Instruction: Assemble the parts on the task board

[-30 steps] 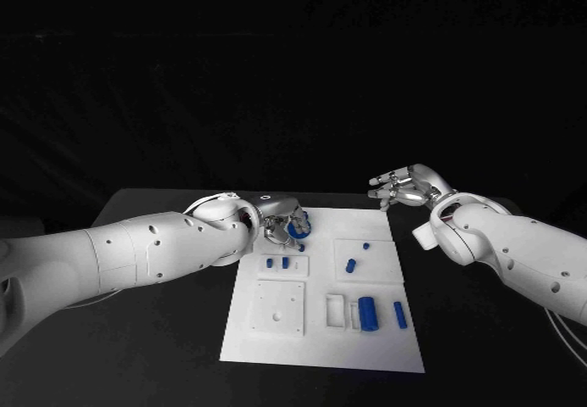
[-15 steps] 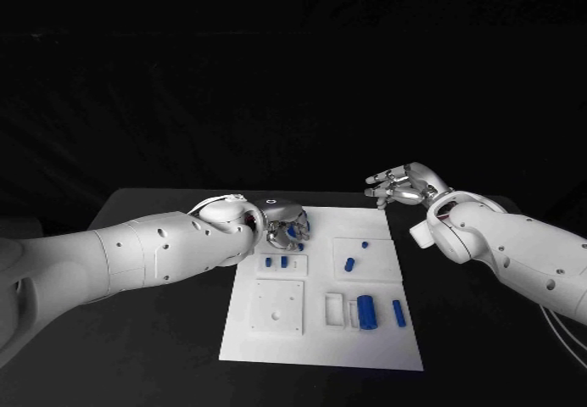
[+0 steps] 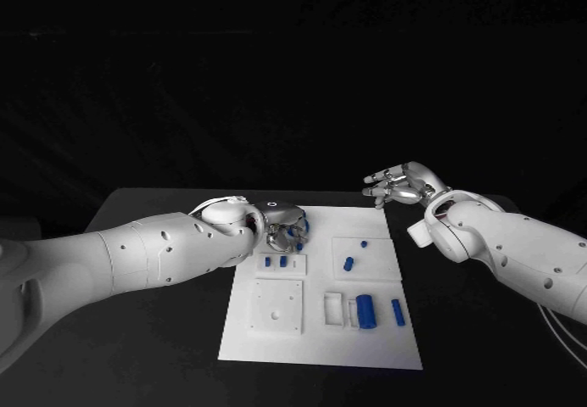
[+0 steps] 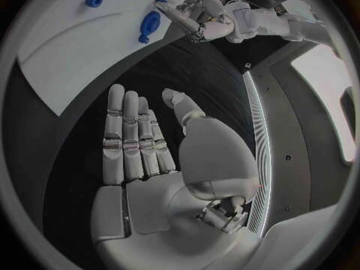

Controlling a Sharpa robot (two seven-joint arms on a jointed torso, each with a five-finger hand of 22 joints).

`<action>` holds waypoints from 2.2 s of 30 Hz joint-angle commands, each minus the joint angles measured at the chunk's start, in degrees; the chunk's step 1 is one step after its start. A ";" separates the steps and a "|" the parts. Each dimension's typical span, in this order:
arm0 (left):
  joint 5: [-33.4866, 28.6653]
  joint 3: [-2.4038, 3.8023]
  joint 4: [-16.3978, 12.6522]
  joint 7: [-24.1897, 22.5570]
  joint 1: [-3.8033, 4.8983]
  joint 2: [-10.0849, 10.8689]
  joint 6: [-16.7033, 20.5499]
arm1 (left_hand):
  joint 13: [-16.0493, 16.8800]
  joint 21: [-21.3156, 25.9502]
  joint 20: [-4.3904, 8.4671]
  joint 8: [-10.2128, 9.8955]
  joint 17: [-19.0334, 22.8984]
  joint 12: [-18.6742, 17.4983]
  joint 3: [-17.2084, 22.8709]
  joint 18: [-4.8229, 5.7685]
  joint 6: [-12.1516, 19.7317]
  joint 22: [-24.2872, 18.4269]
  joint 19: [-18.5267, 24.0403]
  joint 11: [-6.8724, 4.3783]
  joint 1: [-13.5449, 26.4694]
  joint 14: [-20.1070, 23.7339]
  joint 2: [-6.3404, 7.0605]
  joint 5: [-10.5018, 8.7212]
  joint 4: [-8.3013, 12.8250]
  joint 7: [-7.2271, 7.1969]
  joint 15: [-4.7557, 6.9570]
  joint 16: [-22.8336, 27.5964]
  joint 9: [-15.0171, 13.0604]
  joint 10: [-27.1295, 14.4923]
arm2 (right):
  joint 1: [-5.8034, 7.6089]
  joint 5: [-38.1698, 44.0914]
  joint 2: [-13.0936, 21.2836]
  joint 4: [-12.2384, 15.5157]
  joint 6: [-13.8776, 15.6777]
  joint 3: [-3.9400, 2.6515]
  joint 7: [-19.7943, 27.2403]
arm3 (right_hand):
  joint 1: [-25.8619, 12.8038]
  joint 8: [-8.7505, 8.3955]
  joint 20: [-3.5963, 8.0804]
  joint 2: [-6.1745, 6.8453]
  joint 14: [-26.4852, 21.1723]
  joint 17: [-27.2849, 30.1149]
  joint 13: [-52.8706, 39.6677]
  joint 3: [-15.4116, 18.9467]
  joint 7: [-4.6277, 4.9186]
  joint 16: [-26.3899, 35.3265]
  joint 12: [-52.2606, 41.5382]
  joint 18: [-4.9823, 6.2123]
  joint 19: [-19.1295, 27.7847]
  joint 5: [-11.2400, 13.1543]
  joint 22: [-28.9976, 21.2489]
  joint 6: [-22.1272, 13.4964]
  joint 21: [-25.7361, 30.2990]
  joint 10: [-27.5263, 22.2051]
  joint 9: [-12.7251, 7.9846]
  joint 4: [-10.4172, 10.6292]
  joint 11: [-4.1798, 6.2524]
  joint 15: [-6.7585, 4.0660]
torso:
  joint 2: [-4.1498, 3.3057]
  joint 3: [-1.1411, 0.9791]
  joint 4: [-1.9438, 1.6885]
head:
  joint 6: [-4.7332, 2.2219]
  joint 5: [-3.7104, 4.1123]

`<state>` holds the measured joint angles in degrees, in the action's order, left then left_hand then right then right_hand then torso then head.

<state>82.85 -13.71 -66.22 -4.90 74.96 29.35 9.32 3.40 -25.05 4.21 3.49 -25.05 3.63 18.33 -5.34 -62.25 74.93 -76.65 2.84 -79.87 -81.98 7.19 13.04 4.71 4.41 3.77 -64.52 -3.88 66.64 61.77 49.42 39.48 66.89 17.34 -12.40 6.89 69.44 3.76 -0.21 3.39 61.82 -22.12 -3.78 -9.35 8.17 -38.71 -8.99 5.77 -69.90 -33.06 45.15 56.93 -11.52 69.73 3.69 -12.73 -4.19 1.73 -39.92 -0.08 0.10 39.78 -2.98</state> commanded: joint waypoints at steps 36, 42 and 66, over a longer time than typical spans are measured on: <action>0.95 0.03 1.58 -0.39 -0.56 -1.25 0.81 | 0.03 -1.79 -0.57 0.28 1.32 -0.19 -2.29 -1.62 -5.92 1.04 1.54 -0.88 -0.52 0.60 -3.82 -0.88 -0.28 0.50 -0.85 -1.46 -0.14 7.11 | -0.01 0.68 -0.20 0.24 -0.32 -0.03 0.70 | -0.40 -0.04 -0.13 -0.04 0.22 -0.08 0.09 -0.29 0.24 -0.32 0.38 0.73 0.03 -0.19 -0.04 0.19 -0.06 0.27 -0.04 0.27 -0.33 -0.06 | 0.09 -0.03 -0.06 | 0.12 0.09; 0.92 0.04 1.72 -0.53 -0.56 -1.33 0.96 | 0.07 -2.01 -0.45 0.17 1.44 -0.24 -3.39 -1.50 -6.93 1.06 1.63 -1.11 -1.10 0.64 -4.43 -0.80 0.52 0.51 -0.80 -1.59 -0.08 8.28 | -0.01 0.71 -0.24 0.29 -0.34 -0.03 0.69 | -0.40 -0.04 -0.13 -0.04 0.22 -0.08 0.09 -0.29 0.24 -0.32 0.38 0.73 0.03 -0.19 -0.04 0.19 -0.06 0.27 -0.04 0.27 -0.33 -0.06 | 0.07 -0.04 -0.06 | 0.03 -0.02; -4.95 2.78 -3.96 -2.26 -0.55 4.38 4.00 | 0.06 -3.38 -0.90 0.12 1.93 -0.26 -2.12 -2.09 -6.34 1.06 2.46 -0.72 -0.51 0.73 -4.73 -0.32 3.20 0.86 -1.22 -1.81 0.01 7.88 | -0.01 0.68 0.03 0.26 -0.32 -0.03 0.74 | -0.24 -0.04 -0.09 -0.07 0.20 -0.08 0.09 -0.55 0.22 -0.32 0.37 0.72 -0.04 -0.09 -0.07 0.27 0.05 0.35 -0.04 0.36 -0.29 -0.08 | 0.18 -0.10 -0.37 | -0.33 -0.32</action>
<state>80.26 -11.07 -69.46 -6.26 74.37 33.34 12.68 3.35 -28.16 3.38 3.47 -23.21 3.18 15.99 -6.70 -69.08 74.93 -74.63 1.95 -80.81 -81.17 2.25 12.37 7.92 5.31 2.94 -66.12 -3.78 74.87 61.78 49.67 39.47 67.11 17.33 -12.40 6.95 69.45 3.76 -0.21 3.39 61.82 -22.12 -3.75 -9.68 8.17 -38.71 -8.99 5.69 -69.90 -33.06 45.11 56.92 -11.51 69.93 3.70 -12.39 -4.40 1.72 -39.79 -0.13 -0.09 39.42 -3.29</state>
